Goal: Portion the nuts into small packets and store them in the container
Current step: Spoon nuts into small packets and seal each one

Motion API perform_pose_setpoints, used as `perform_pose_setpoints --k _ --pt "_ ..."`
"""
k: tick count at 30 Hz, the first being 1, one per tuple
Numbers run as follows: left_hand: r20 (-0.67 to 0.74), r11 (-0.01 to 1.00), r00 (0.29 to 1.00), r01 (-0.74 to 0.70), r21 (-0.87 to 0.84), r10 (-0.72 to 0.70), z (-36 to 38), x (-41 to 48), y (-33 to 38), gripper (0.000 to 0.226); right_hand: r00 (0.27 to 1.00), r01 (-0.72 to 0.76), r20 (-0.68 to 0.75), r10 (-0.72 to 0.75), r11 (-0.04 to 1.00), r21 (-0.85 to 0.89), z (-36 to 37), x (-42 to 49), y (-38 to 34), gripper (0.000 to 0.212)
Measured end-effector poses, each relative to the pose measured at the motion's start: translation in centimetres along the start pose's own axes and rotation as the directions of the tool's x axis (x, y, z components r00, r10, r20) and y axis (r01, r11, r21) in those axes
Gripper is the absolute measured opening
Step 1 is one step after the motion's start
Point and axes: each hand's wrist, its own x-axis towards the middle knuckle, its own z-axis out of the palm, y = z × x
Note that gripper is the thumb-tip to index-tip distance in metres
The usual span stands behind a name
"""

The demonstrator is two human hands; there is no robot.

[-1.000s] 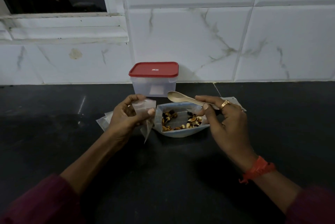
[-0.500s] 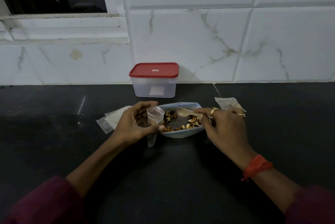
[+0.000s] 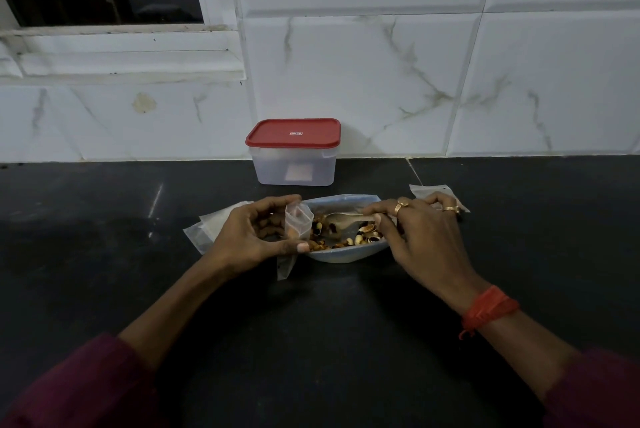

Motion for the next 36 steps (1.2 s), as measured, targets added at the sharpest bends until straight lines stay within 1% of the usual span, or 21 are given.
perform_pose_setpoints --k 3,7,9,12,14,15,17,20,22,23,25,27,29,31,34,36 --pt "0.025 1.000 1.000 0.004 -0.015 -0.004 -0.2 0.0 0.0 0.078 0.998 0.048 -0.025 -0.049 0.998 -0.037 -0.1 -0.1 -0.4 0.024" --pt "0.013 1.000 1.000 0.001 -0.004 -0.001 -0.3 0.1 -0.1 0.073 0.989 0.136 0.068 -0.133 0.990 -0.046 0.0 -0.3 -0.7 0.031" --pt "-0.014 1.000 1.000 -0.010 0.009 0.011 -0.2 0.1 -0.1 0.073 0.992 0.123 0.030 -0.123 0.992 -0.018 -0.4 -0.2 -0.5 0.029" --pt "-0.072 0.999 0.997 -0.039 0.034 0.041 -0.2 0.0 0.1 0.073 0.994 0.084 -0.076 -0.078 0.994 0.073 -0.9 0.0 -0.2 0.024" --pt "-0.096 0.999 0.994 -0.046 0.020 0.048 -0.1 0.0 0.3 0.067 0.994 0.092 -0.067 -0.082 0.984 0.154 -0.7 -0.2 -0.4 0.023" --pt "-0.099 0.999 0.994 -0.049 0.013 0.050 -0.1 0.0 0.4 0.066 0.994 0.106 -0.037 -0.101 0.982 0.157 -0.6 -0.4 -0.5 0.022" --pt "-0.099 0.999 0.994 -0.044 0.008 0.045 0.1 -0.1 0.6 0.065 0.992 0.125 0.004 -0.126 0.988 0.094 -0.3 -0.6 -0.6 0.022" --pt "-0.093 0.999 0.995 -0.032 -0.005 0.031 0.1 -0.1 0.4 0.066 0.995 0.076 -0.063 -0.074 0.997 0.023 -0.6 -0.3 -0.1 0.019" --pt "-0.086 0.999 0.996 -0.031 0.015 0.032 0.2 -0.1 0.4 0.067 0.994 0.037 -0.108 -0.034 0.999 0.029 -0.7 -0.1 0.1 0.019" --pt "-0.079 0.999 0.996 -0.034 0.035 0.036 0.2 -0.1 0.4 0.068 0.994 0.022 -0.106 -0.018 0.999 0.040 -0.7 -0.1 0.2 0.020" --pt "-0.063 0.997 0.997 -0.041 0.069 0.045 0.2 -0.1 0.4 0.070 0.999 0.016 -0.045 -0.013 0.998 0.055 -0.4 -0.2 0.1 0.025" --pt "-0.051 0.996 0.997 -0.047 0.080 0.051 0.3 -0.2 0.4 0.070 0.997 0.050 0.057 -0.053 0.997 0.061 -0.1 -0.4 0.0 0.028" --pt "-0.048 0.996 0.997 -0.049 0.078 0.053 0.3 -0.2 0.4 0.071 0.990 0.097 0.098 -0.102 0.994 0.058 -0.1 -0.4 -0.1 0.028" --pt "-0.045 0.996 0.998 -0.049 0.076 0.052 0.3 -0.2 0.4 0.071 0.995 0.094 0.040 -0.096 0.995 0.045 -0.3 -0.3 0.1 0.024" --pt "-0.051 0.996 0.998 -0.043 0.075 0.047 0.3 -0.2 0.4 0.071 0.997 0.025 -0.068 -0.022 0.999 0.037 -0.7 0.0 0.5 0.021" --pt "-0.057 0.996 0.997 -0.041 0.080 0.046 0.3 -0.1 0.3 0.071 0.998 -0.021 -0.065 0.021 1.000 0.001 -0.6 -0.1 0.6 0.023"
